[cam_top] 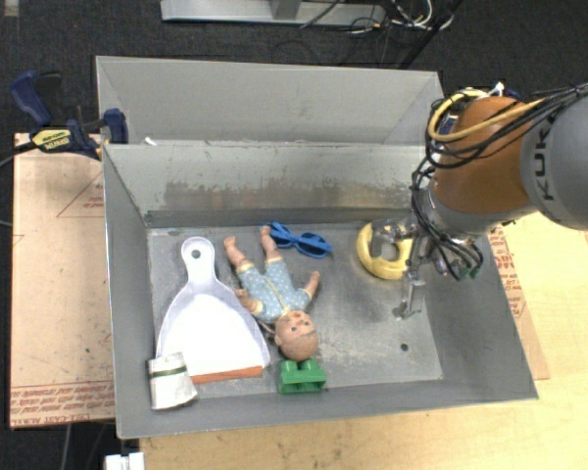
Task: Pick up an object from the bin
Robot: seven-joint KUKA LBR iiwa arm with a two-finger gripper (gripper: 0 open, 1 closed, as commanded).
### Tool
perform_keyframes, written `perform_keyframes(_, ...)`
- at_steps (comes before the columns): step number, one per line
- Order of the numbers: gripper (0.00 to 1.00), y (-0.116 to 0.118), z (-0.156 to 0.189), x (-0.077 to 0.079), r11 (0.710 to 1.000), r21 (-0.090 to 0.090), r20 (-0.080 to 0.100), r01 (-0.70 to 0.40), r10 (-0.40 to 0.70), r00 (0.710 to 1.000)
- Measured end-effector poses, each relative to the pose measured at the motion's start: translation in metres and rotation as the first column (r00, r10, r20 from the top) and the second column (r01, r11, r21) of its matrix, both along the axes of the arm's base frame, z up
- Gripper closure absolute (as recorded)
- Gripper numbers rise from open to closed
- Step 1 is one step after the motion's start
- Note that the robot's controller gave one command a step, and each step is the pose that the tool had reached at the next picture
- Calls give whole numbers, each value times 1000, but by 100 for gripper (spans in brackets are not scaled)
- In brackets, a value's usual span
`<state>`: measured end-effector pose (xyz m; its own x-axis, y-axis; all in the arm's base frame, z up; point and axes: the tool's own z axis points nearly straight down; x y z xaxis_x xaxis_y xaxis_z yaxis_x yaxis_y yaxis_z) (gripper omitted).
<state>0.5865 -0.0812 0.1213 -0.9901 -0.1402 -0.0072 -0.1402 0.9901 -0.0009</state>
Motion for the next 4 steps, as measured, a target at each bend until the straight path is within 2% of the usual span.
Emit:
perform_keyframes(1,0,-6,-31,41,993,-1,0,-115,115,993)
perform_keyframes(2,0,-13,-35,60,990,0,3,-140,140,990)
perform_keyframes(3,0,-28,-28,56,982,-1,5,-189,189,982)
perform_keyframes(4,0,-43,-34,59,964,-2,8,-266,266,964)
